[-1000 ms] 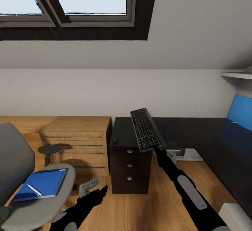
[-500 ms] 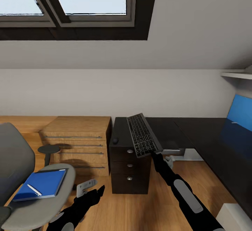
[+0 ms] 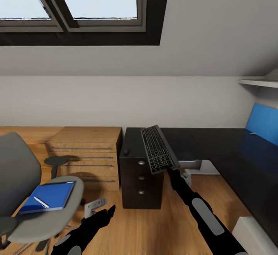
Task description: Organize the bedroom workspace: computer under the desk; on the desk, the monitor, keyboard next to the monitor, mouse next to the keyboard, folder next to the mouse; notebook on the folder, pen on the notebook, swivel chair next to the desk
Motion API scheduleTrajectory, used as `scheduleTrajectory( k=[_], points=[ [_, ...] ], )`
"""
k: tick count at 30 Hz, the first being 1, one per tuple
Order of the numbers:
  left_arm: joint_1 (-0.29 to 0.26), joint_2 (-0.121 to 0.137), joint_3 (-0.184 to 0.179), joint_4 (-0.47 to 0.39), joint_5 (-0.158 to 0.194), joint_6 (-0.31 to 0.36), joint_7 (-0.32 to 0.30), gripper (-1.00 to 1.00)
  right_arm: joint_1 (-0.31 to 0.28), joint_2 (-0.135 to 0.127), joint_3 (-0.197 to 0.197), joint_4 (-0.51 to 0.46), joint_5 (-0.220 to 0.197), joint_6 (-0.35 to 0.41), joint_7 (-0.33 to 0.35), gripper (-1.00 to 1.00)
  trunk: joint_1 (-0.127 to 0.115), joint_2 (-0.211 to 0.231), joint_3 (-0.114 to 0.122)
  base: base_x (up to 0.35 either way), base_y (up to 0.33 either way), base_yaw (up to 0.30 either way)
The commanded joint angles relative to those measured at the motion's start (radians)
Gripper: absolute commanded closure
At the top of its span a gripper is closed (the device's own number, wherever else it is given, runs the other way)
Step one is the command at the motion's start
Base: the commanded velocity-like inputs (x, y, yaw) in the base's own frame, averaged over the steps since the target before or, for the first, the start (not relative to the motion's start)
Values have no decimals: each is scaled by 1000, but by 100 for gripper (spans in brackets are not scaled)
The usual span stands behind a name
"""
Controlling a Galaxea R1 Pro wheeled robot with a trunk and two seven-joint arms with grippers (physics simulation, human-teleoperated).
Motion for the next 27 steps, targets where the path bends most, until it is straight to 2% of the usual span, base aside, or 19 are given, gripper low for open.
scheduleTrajectory(
  k=[1,20,27],
  points=[
    [-1,1,-2,-1,10,1,10,-100,-1,-1,2,0,-11,1,4,100,-1,-1,-1,-289,-193,0],
    [-1,1,-2,1,10,0,10,-100,-1,-1,-14,1,-12,1,4,100,-1,-1,-1,-288,-198,0],
    [-1,0,-3,1,10,0,10,-100,-1,-2,-32,1,-12,2,4,100,-1,-1,-1,-315,-164,0]
  ],
)
